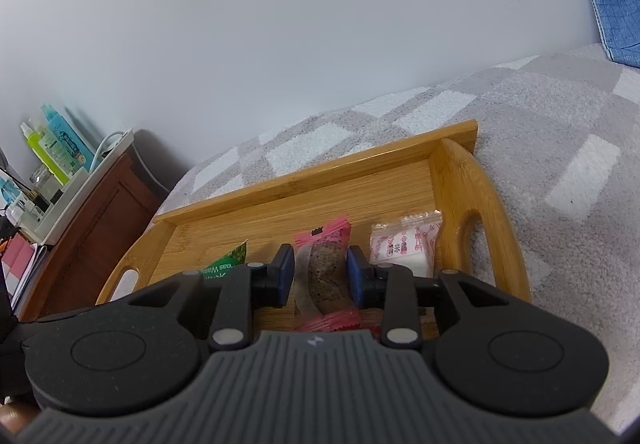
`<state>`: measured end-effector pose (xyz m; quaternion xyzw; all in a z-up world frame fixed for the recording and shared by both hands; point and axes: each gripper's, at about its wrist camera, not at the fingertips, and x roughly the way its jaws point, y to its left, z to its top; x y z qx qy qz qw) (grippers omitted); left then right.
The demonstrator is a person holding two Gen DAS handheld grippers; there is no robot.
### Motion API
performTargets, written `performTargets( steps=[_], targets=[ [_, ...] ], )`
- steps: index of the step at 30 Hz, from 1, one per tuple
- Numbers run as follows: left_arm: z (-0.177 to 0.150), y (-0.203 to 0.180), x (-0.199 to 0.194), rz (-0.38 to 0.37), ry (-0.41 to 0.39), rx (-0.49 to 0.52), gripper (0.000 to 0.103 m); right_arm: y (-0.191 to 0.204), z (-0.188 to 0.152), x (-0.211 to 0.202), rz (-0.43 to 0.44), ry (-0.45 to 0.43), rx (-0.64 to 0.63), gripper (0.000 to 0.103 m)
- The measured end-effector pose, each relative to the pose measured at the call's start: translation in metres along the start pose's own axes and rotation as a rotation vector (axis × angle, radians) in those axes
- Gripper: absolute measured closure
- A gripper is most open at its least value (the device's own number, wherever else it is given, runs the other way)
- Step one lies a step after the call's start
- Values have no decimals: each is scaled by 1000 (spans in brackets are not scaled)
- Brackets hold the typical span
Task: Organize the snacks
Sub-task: 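Lower the green bag and pink pastry into the tray and open both tools, then move both open tools back toward the Biscoff biscuits on the bed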
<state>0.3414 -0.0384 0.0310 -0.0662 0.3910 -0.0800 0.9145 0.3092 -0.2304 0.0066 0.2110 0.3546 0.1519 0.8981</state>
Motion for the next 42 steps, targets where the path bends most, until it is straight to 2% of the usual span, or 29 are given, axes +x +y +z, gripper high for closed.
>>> performTargets(
  steps=[10, 16, 21, 24, 38, 42],
  targets=[
    [0, -4, -23, -4, -27, 14, 56, 6, 3, -22, 2, -35, -2, 62],
    [-5, -9, -48, -2, -50, 32, 48, 17, -2, -48, -26, -75, -48, 58],
    [-18, -13, -77, 4, -79, 62, 35, 21, -10, -71, -37, -109, -40, 49],
    [-27, -14, -93, 3, -90, 68, 34, 28, -17, -84, -62, -129, -63, 42],
    [-78, -12, -163, 17, -156, 110, 30, 57, -66, -129, -103, -180, -130, 32],
    [-96, -9, -177, 10, -169, 92, 30, 60, -80, -138, -134, -199, -142, 31]
  ],
)
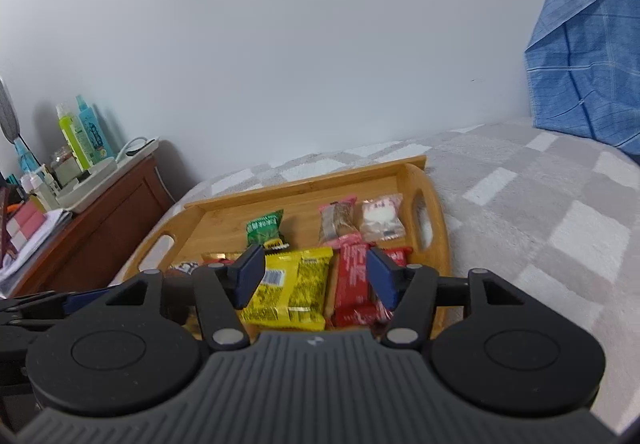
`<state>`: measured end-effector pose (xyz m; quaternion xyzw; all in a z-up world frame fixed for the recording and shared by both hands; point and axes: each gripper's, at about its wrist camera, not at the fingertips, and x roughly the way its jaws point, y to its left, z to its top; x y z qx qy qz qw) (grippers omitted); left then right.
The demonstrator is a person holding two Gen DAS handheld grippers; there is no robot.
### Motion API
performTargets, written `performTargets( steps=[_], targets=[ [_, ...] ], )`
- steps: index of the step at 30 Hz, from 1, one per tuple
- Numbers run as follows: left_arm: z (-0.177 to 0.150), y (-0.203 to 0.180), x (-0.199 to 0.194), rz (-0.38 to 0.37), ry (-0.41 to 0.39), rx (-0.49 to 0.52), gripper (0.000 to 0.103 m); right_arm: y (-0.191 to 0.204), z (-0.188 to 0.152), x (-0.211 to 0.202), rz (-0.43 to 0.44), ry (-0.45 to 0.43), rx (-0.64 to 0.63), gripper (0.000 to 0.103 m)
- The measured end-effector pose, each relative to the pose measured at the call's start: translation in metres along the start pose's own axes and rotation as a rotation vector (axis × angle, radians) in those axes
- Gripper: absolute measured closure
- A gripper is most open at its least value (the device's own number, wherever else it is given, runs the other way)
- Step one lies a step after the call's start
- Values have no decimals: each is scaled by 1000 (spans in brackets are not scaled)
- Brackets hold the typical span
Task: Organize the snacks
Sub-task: 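Move both open tools back toward the Biscoff biscuits on the bed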
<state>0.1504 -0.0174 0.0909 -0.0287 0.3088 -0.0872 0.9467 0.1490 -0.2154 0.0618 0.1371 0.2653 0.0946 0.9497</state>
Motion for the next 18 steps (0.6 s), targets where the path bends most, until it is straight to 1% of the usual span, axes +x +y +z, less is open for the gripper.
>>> performTargets(
  steps=[6, 12, 18],
  targets=[
    [-23, 0, -18, 15, -12, 6, 28, 4, -19, -17, -16, -17, -17, 28],
    [-38, 2, -31, 21, -23, 9, 26, 11, -37, -33, -36, -41, -46, 25],
    [-54, 3, -44, 34, -34, 5, 25, 17, -53, -43, -43, -40, -57, 21]
  ],
)
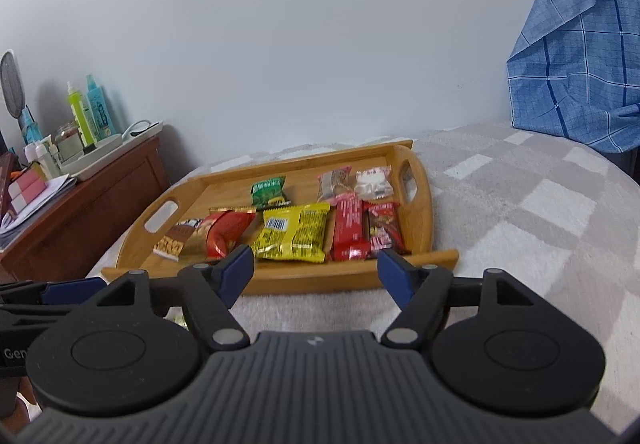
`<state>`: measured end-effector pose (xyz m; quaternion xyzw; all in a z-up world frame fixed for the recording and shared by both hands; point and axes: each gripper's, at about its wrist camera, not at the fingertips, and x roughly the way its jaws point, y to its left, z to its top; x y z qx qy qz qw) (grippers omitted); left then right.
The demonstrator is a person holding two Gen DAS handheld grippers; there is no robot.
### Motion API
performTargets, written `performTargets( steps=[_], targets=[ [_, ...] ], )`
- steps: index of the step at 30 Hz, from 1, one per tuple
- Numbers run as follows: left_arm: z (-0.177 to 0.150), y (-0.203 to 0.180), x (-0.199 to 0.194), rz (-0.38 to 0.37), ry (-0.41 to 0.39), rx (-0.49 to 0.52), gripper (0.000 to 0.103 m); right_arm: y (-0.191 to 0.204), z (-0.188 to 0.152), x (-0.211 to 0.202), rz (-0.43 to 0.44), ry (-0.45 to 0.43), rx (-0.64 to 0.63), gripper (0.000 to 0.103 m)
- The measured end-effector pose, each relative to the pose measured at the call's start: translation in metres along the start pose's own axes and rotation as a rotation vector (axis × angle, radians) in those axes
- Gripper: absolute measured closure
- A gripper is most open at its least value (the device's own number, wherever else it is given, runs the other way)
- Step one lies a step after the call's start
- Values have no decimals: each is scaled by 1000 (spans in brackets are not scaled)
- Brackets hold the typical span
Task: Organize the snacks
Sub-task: 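Move both open tools back toward the Biscoff biscuits on the bed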
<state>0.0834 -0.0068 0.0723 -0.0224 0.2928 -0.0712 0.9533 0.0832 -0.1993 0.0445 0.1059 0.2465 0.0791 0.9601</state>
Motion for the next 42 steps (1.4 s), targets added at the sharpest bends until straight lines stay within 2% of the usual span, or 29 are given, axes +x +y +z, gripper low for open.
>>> performTargets(
  steps=[7, 13, 20, 26, 33, 42],
  targets=[
    [-19, 2, -15, 5, -13, 6, 22, 4, -19, -11, -12, 3, 7, 18],
    [-32, 7, -24, 23, -32, 8, 19, 7, -32, -19, -51, -34, -6, 13],
    [-44, 11, -29, 54, -63, 47, 10, 12, -41, -20, -78, -37, -28, 9],
    [-54, 16, -28, 67, -45, 37, 9, 17, -50, -20, -103, -34, -54, 1],
    [-58, 22, -24, 87, -48, 30, 5, 19, -56, -19, -152, -60, -72, 0],
    [-66, 26, -17, 102, -37, 34, 4, 21, -62, -12, -159, -49, -66, 0]
  ],
)
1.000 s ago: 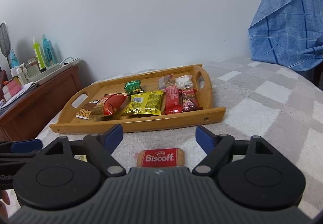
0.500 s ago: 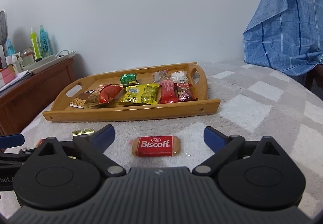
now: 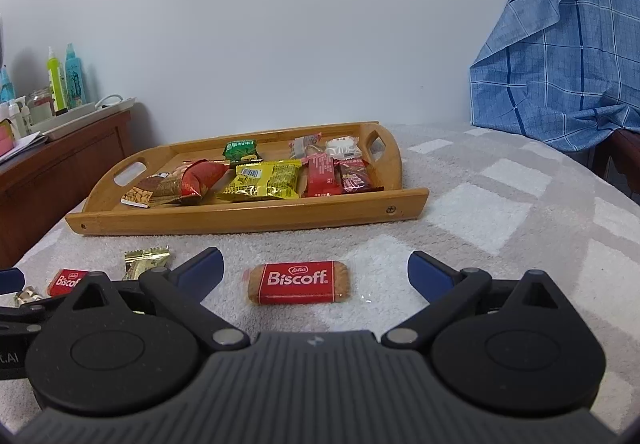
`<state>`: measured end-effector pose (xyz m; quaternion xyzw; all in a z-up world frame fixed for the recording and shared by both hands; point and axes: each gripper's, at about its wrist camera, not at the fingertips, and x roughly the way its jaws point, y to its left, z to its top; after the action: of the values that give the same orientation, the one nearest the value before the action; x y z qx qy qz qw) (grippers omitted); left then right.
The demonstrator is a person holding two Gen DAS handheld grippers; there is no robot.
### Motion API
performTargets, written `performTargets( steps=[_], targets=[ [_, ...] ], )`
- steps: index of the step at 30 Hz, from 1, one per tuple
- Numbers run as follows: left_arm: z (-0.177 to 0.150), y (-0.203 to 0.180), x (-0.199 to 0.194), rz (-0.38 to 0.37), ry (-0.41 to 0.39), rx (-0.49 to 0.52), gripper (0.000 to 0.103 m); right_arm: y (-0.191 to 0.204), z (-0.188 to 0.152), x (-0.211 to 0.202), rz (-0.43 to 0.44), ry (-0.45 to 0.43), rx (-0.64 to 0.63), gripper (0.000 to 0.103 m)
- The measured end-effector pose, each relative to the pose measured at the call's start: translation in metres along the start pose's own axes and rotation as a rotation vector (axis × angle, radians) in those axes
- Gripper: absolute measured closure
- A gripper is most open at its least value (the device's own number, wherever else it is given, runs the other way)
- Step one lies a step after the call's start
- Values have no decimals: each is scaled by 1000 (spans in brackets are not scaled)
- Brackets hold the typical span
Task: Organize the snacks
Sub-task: 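Move both open tools back toward the Biscoff biscuits on the bed, then position the right tool around a red Biscoff biscuit and close on it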
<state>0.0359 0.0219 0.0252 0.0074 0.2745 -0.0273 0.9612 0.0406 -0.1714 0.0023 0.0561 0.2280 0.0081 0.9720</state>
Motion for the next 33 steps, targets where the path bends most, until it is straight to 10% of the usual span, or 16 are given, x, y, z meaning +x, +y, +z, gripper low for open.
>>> performTargets(
  steps=[33],
  targets=[
    [6, 24, 36, 81, 58, -80, 14, 12, -8, 25, -34, 65, -26, 2]
  ],
)
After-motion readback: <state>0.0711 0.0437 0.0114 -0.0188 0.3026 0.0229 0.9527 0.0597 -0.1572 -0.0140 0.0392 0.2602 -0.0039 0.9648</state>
